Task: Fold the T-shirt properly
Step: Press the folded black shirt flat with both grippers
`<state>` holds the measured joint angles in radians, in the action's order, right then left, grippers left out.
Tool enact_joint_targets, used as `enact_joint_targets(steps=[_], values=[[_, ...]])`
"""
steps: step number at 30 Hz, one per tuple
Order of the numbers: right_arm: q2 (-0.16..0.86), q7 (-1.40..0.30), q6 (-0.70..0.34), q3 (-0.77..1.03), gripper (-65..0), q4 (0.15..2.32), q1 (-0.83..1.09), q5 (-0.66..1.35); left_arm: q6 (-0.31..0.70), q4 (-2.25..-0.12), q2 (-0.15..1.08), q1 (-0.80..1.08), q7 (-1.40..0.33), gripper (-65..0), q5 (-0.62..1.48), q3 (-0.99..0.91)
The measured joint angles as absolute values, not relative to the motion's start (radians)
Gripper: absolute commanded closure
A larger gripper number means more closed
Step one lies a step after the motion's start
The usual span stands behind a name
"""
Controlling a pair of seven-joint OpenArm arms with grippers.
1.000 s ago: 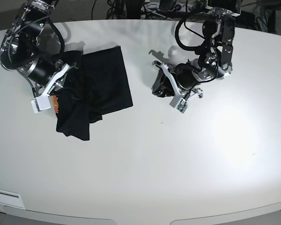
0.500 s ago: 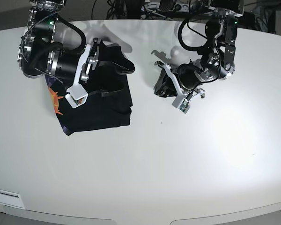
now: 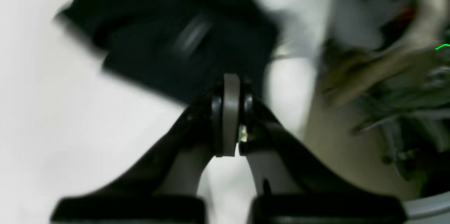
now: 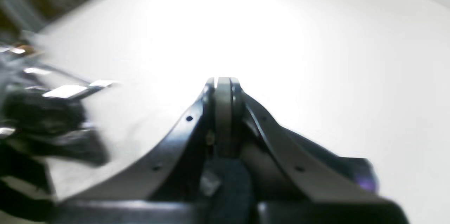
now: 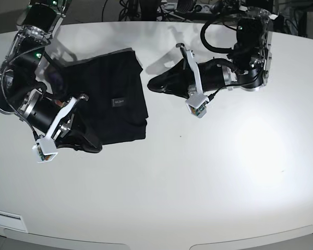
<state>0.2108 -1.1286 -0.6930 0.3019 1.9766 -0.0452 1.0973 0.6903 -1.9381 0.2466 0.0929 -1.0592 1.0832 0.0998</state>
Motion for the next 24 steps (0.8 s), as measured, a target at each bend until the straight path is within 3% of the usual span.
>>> enact_joint_targets(steps=[9, 15, 24], values=[[0.362, -0.899, -0.693, 0.052, 0.0, 1.668, -0.169, 0.769, 0.690, -1.944, 0.163, 0.084, -1.013, 0.0, 0.908, 0.244], [0.414, -0.890, -0.693, -0.038, 0.0, 1.528, -0.265, 0.759, 0.691, -1.908, 0.138, 0.091, -0.907, 0.0, 0.610, 0.423], [0.471, -0.864, -0.693, -0.063, 0.0, 1.380, -0.287, 0.763, 0.678, -1.754, 0.081, 0.060, -0.841, 0.0, 0.465, 0.484]])
